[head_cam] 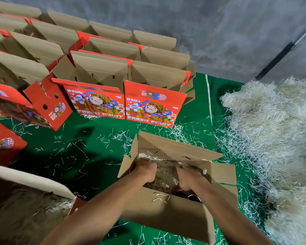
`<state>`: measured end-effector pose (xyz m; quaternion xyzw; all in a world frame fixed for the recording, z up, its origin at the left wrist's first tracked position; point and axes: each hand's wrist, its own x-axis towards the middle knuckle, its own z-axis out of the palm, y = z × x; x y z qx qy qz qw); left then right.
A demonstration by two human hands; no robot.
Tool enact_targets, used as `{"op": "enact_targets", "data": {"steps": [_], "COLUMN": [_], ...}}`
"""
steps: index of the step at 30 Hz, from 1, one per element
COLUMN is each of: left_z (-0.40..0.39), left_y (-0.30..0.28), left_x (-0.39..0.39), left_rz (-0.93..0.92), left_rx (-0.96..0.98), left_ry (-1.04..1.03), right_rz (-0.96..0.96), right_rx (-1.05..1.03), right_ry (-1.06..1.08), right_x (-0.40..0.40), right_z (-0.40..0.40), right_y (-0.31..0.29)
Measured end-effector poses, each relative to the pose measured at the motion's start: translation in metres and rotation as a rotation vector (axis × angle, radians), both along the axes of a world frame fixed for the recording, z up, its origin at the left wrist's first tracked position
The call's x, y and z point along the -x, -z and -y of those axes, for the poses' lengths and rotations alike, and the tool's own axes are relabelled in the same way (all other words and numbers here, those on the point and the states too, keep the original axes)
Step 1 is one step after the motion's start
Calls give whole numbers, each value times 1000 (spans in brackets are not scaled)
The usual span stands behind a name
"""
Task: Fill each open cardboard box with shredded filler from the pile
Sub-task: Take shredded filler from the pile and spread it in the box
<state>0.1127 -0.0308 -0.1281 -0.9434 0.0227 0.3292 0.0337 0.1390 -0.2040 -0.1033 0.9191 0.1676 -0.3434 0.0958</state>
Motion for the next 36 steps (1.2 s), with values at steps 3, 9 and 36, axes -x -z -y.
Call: {"op": "enact_targets", "data": {"steps": [3, 9, 36], "left_z": [1, 5, -8], "left_y": [-8, 4, -44], "left_x": [0, 4, 19], "left_rz": [163, -240, -179], "left_rx": [234, 211, 113], "left_ry": [-123, -111, -228], "right_rz": [133, -192, 470], "right_rx": [-231, -136, -400], "right_ry": [85, 214, 258], "right_x": [-10, 8, 14], "right_z": [-5, -11, 4], "right_y": [-12, 17, -49]}}
